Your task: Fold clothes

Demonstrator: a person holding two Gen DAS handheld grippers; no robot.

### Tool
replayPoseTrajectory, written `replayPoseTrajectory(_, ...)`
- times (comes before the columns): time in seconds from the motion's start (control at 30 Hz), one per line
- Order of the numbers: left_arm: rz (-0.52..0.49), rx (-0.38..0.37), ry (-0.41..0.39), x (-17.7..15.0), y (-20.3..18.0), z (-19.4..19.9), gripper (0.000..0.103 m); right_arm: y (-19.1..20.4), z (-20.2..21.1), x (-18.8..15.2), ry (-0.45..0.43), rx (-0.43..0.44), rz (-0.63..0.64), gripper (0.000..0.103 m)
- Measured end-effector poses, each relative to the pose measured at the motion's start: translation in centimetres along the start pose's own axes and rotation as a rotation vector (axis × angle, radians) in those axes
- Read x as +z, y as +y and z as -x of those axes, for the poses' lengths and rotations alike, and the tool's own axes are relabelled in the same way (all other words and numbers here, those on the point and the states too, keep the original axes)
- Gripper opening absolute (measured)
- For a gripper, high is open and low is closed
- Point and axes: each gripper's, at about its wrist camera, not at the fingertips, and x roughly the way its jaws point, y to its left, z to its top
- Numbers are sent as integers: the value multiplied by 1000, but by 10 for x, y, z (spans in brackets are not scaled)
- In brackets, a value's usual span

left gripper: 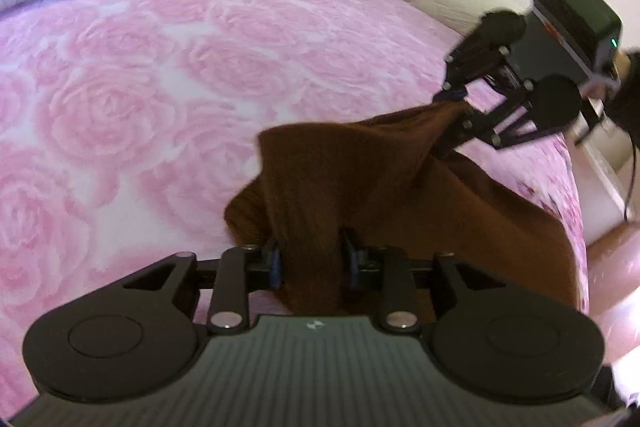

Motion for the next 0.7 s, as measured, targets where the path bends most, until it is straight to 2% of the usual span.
replayPoseTrajectory(0.13,-7,39,-4,-1,-4,6,29,-3,-2,-6,-38,-47,-67,33)
replayPoseTrajectory(0.27,-27,111,-15,1,-13,21,33,-13,15,-16,-93,-111,-239,35)
replayPoseTrajectory(0.37,-25,189,-36,2,-16,37,33,-5,42,-25,-119,-212,-336,38)
replayPoseTrajectory(0.43,-65,263,-18,2,-24,45,33,16,63,-32,-154,-226,-356,39)
replayPoseTrajectory(0.57,-198,427,58,-1,-49,50,32,70,92,-45,-226,-192,-367,40)
replayPoseTrajectory(0.7,-282,463,96,-8,-69,52,33,126,97,-52,-254,-138,-344,40)
